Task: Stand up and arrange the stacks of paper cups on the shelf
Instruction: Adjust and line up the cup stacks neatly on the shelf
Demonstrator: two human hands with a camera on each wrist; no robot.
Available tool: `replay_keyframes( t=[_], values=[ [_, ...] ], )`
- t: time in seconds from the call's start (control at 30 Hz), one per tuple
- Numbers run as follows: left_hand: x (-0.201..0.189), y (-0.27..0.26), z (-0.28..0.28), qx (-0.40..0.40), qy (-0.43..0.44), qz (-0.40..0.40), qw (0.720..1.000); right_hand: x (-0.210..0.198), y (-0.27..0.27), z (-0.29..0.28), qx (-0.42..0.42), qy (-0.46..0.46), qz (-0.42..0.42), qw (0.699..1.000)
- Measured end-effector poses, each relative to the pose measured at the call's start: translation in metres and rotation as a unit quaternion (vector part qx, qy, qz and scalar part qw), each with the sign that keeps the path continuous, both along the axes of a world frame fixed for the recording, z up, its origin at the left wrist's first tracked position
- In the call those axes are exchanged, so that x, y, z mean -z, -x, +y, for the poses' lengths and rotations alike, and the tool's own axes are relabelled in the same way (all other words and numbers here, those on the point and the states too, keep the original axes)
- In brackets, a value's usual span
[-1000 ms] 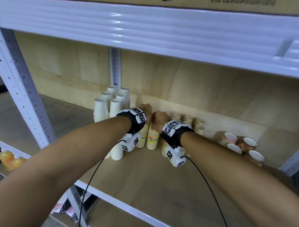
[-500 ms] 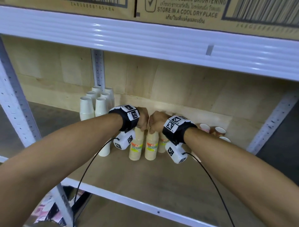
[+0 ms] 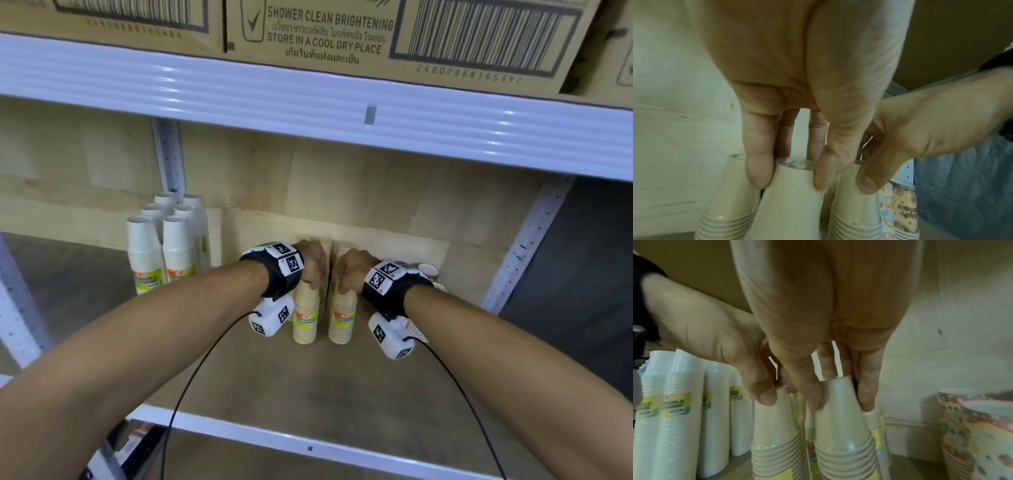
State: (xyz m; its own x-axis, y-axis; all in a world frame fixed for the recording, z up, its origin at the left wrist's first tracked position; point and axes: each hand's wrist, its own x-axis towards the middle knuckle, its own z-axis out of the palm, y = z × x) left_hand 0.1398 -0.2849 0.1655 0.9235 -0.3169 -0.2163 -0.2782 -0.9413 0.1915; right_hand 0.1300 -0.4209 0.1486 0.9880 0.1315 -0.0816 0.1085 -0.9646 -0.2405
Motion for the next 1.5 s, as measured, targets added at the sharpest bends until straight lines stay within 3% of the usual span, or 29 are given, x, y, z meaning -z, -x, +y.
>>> replay_keyframes(
  t=[0.63, 1.0, 1.27, 1.5],
  values=[
    [0.016, -0.021, -0.006, 0.003, 0.055, -0.01, 0.998, 0.02, -0.028, -0.006, -0.003, 0.0, -0.043, 0.999],
    [0.016, -0.022, -0.006, 0.015, 0.04, -0.013, 0.999, 0.032, -0.039, -0.007, 0.01, -0.03, -0.055, 0.998],
    [-0.004, -0.015, 0.009, 0.004, 0.049, -0.04, 0.998, 0.015, -0.034, -0.005, 0.019, -0.068, -0.096, 0.993],
    [-0.052, 0.001, 0.053, -0.034, 0.064, -0.102, 0.992, -0.013, -0.03, 0.031, -0.014, -0.069, -0.141, 0.988]
  ],
)
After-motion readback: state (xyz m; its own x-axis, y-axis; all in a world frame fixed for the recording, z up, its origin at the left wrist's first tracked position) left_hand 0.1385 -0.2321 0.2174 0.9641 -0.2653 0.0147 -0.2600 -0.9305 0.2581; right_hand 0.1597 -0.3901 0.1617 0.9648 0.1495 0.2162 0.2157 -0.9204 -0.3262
